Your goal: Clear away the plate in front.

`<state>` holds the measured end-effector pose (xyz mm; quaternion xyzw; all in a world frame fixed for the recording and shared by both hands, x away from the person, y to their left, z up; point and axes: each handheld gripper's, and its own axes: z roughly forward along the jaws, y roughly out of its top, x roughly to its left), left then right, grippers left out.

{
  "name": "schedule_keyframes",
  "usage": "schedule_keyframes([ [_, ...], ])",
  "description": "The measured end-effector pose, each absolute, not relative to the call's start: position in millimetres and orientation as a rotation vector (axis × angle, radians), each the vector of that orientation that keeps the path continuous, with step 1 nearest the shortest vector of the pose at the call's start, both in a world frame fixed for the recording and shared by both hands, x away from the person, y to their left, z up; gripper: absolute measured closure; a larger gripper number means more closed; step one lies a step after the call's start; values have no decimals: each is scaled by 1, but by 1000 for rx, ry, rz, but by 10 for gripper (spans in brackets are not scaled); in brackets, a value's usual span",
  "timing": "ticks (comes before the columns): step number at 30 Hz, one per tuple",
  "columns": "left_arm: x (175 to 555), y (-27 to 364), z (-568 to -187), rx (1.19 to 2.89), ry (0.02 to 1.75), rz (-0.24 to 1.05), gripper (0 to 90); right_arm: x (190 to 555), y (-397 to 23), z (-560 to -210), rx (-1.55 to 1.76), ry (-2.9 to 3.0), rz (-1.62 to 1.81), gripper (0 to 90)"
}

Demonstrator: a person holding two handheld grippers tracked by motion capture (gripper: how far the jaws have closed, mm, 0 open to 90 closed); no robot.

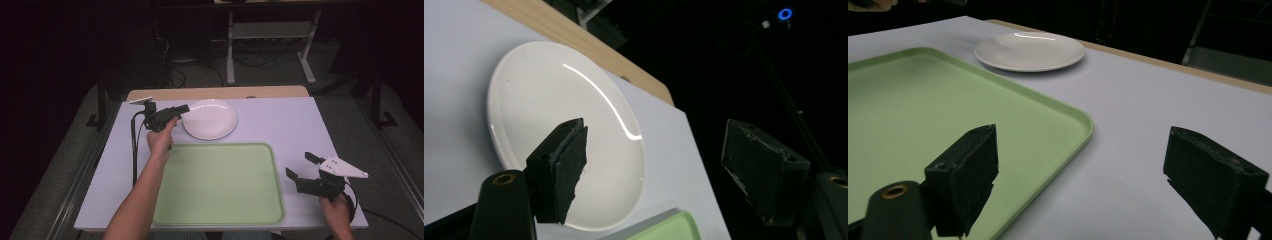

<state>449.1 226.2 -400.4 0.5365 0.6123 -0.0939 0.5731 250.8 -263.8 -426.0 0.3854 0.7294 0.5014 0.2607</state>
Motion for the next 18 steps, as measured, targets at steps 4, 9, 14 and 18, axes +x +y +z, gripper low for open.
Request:
schedule_keyframes([
  [4,454,224,-406,1262,1468,-209,263,250,-264,-426,1042,1974,1359,133],
  [9,459,227,-417,1253,1529,-222,266,250,-264,-426,1042,1975,1362,133],
  [14,462,227,-423,1251,1581,-221,273,250,-264,-426,1042,1975,1361,133],
  [18,464,225,-429,1244,1624,-221,278,250,-264,-425,1043,1970,1365,133],
])
